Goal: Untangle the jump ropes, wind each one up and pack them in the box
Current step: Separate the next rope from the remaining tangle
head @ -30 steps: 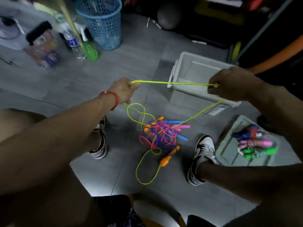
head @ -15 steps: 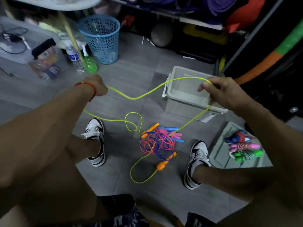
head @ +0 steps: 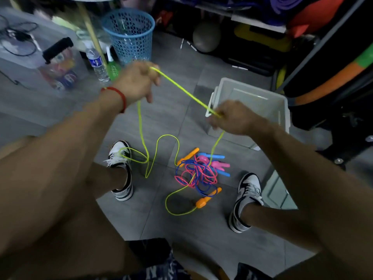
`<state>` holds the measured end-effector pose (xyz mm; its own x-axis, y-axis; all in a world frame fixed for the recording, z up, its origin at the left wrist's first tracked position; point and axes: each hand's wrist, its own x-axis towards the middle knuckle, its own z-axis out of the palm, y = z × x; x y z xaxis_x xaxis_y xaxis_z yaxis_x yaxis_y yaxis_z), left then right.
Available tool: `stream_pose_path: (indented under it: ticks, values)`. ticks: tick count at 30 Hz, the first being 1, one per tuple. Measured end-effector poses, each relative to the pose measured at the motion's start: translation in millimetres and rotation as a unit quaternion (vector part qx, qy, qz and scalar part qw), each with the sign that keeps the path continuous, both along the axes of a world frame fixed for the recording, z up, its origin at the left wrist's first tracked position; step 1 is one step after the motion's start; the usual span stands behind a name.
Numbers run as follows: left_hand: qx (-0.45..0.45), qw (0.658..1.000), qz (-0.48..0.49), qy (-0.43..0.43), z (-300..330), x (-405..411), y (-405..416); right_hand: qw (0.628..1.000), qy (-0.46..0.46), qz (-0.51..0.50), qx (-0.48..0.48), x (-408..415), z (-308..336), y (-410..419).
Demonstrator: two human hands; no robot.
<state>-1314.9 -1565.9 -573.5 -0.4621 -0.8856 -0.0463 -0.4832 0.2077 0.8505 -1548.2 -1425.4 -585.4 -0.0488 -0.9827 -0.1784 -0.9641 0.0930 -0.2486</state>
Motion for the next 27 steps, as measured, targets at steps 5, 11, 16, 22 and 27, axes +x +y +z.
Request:
stream_pose_path:
  ticks: [5,11,16,22,27]
  values:
    - [-0.067,0.956,0.125,-0.255,-7.5,41.6,-49.6,0.974,-0.136,-0.09,0.159,-53.8,-102.8,77.9]
    - [-0.096,0.838,-0.142,-0.518,-47.9,17.0,-18.7,0.981,-0.155,-0.076,-0.092,-30.1,-64.0,66.5]
    - [0.085,0.926,-0.343,-0.129,-38.4,-42.3,48.5,0.982,-0.01,0.059,-0.176,12.9,4.8,1.7]
    - [0.059,0.974,-0.21,0.062,-16.1,-35.6,21.4,0.989,-0.046,-0.007,-0.141,-2.9,-21.5,8.3]
    - [-0.023,0.993,0.043,0.109,-10.8,-11.3,-23.4,0.968,-0.216,-0.126,0.035,-28.9,-121.9,71.1]
